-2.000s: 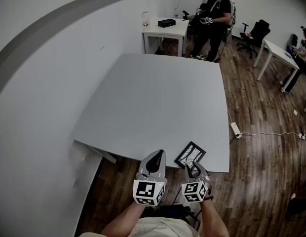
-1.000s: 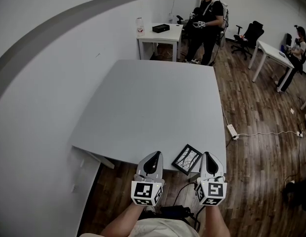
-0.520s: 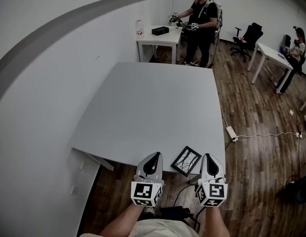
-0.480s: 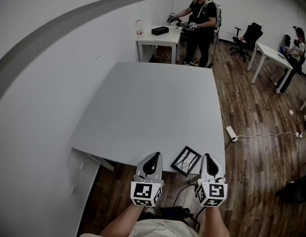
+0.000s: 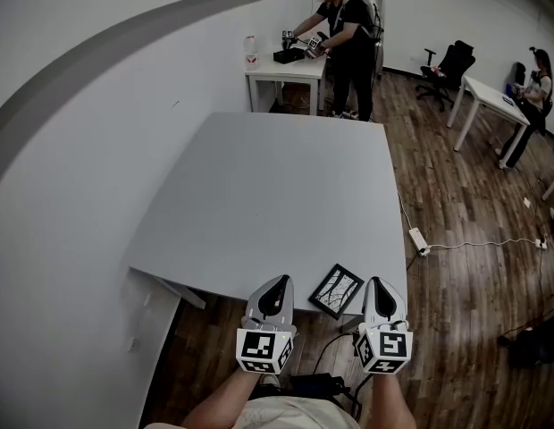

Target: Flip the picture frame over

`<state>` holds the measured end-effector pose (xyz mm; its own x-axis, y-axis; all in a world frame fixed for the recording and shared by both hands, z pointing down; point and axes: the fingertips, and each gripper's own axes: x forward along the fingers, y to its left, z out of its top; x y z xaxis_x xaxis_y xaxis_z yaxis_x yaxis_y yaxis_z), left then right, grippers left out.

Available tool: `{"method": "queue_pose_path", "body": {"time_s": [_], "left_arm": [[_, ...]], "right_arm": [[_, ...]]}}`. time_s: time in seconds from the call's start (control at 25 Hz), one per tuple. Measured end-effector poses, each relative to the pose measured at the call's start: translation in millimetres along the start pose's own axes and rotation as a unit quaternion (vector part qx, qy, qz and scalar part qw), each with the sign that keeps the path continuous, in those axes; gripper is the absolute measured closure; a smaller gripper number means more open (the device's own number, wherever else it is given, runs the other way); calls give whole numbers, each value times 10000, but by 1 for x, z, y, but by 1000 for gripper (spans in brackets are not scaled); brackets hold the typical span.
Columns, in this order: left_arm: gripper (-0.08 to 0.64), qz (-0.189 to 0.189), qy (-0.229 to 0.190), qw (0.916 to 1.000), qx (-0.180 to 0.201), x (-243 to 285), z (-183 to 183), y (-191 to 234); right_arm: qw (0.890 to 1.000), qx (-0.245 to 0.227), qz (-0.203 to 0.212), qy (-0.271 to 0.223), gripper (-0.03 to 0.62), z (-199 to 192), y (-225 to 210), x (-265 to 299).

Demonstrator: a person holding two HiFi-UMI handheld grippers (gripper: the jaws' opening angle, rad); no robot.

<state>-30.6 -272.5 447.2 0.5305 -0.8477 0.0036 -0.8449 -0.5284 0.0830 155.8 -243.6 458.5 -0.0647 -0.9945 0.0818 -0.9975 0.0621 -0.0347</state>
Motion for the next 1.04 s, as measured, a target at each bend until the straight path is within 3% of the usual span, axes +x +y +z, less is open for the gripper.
{"method": "queue_pose_path", "body": {"time_s": [1.04], "left_arm": [[560, 0, -30, 10000, 19, 0, 4, 2]], "right_arm": [[9999, -96, -43, 133, 569, -8, -1, -1]]}}
